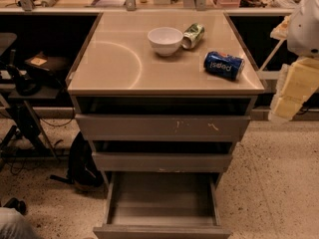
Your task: Place pepsi can into bottom drawer
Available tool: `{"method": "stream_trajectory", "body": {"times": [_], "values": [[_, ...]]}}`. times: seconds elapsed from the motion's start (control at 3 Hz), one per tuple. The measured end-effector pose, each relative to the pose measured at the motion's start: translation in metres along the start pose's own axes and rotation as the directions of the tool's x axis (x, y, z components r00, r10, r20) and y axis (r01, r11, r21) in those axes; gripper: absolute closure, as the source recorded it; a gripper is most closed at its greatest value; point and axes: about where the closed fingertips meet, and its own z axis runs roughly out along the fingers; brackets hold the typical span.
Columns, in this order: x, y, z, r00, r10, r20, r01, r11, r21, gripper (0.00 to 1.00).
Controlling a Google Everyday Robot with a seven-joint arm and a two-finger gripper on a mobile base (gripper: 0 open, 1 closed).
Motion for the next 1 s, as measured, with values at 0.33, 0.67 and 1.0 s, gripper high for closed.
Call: {"method": "stream_trajectory", "body": {"times": [0.33,0.67,1.0], "values": [[-0.008,-0.036,0.009,0.998,0.03,-0.052,-0.029,0.9996,0.005,0.0],[-0.018,-0.045,0.007,0.999,0.022,-0.041,-0.021,0.9995,0.023,0.0],[-0.019,-0.06,0.011,1.0,0.028,-0.007,-0.028,0.9993,0.024,0.0]]}}
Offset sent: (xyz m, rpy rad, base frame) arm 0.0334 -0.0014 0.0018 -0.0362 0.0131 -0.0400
